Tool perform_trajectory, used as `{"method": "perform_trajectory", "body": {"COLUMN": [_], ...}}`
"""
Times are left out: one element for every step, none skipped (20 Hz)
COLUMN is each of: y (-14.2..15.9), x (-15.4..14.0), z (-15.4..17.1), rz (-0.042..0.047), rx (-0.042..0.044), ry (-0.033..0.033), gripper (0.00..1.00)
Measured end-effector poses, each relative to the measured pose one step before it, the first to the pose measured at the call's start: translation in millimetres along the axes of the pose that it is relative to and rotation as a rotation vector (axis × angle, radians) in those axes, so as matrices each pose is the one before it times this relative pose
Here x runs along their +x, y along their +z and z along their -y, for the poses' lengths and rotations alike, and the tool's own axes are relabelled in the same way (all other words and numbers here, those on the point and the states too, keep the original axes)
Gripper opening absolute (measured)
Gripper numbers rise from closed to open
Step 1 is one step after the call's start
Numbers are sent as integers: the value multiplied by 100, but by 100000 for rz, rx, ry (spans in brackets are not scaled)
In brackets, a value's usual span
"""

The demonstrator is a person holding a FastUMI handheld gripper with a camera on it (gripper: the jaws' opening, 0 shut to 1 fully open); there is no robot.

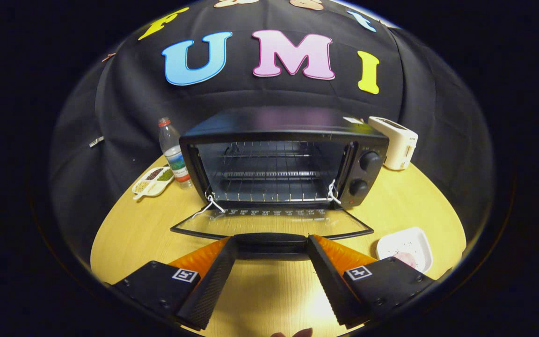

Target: Open the toaster oven, put the food inside, and close the toaster oven door.

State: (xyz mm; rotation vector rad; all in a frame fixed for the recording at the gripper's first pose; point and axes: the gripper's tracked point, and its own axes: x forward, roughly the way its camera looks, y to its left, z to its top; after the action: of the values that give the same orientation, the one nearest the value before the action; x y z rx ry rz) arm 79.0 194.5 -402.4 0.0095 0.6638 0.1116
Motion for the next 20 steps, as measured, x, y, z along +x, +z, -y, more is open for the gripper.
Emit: {"method": "perform_trajectory", "body": {"y": [-1027,-774,-361,-167,44,-26,-291,399,789,831,633,361,44,-38,-242,-222,-530,-481,-345,-397], "x": [-87,-84,-62,-150,-306,-458,-998,-1166,-1195,-1326,-1340,-1419,-1210,-1156,-1087,-1170,-960,-741,-403,85], "z": [87,63,-63,34,170,14,-436,-291,-5,220,747,1235,1706,1608,1774,1801,2030,1927,2007,1758], "rz": [-2463,-2243,-1264,-600,-273,-1007,-2699,-1076,-513,-613,-1057,-1678,-2727,-2878,-2861,-3538,-4824,-5037,-4242,-5266], "rx": [456,358,553,50,-166,547,1734,1632,1754,201,-1932,-3207,-3369,-2544,-941,-30,553,1494,2112,1777], "ry": [53,118,845,400,405,969,2871,3182,3772,3281,2289,970,309,1326,509,274,-263,-315,-182,669], "gripper": [98,98,98,98,98,98,98,98,98,98,98,98,98,98,98,98,99,99,99,99]}}
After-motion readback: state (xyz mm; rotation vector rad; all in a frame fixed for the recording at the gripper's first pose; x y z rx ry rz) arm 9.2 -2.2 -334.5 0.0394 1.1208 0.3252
